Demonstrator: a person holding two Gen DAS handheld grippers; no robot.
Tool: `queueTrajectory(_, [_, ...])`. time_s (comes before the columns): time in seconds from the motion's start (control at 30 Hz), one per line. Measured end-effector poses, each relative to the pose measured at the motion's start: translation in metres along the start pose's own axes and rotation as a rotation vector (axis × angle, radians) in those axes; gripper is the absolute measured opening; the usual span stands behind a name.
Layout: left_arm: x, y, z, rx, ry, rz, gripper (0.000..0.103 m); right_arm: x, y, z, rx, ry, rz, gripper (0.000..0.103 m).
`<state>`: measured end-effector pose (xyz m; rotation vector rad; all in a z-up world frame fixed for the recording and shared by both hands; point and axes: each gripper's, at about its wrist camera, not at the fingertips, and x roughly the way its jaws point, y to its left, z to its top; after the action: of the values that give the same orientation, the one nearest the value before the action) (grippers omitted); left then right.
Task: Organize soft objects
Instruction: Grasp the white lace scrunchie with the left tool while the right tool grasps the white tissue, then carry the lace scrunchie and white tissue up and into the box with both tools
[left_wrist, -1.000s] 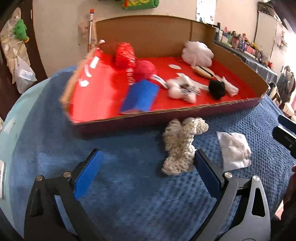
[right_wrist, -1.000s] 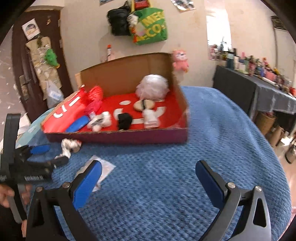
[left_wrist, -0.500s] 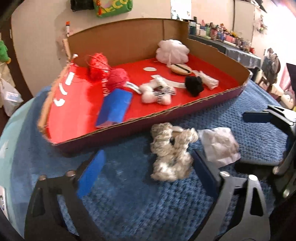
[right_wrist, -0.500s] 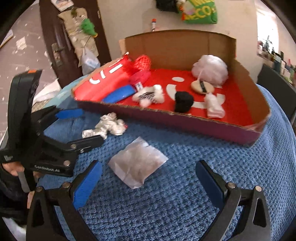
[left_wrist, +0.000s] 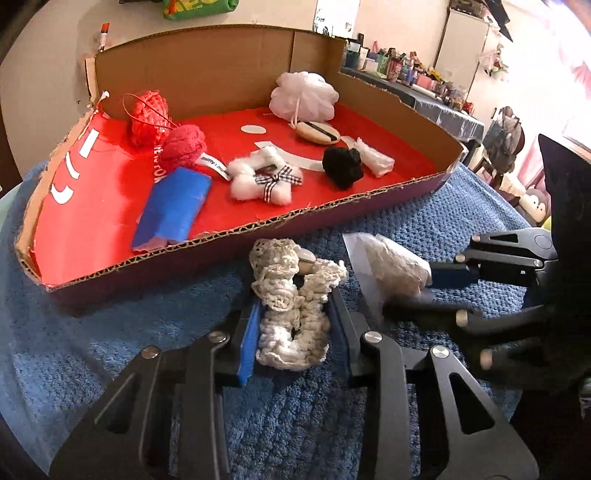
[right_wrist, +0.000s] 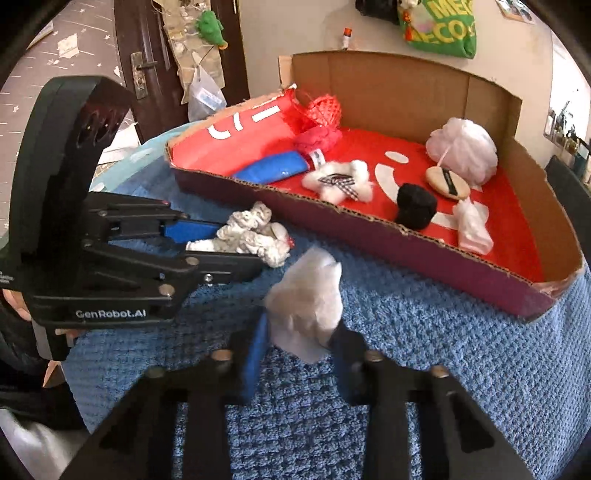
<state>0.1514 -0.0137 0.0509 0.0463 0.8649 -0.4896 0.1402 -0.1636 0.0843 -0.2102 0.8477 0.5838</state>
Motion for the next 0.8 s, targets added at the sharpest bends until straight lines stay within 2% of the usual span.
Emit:
queueTrajectory(0.33, [-0.033,-0.009,-0.002,0.007,-0.068,-0.028,0.032,-0.044,-0.005,0.004,0.061,-0.129,-0.045,0.020])
queueTrajectory(0.8, [-0.043,-0.014,-0.002,0.018,-0.079,-0.030,0.032,-0.046,-0.005,0.005,0.066,-0.126,-0.051,0.020])
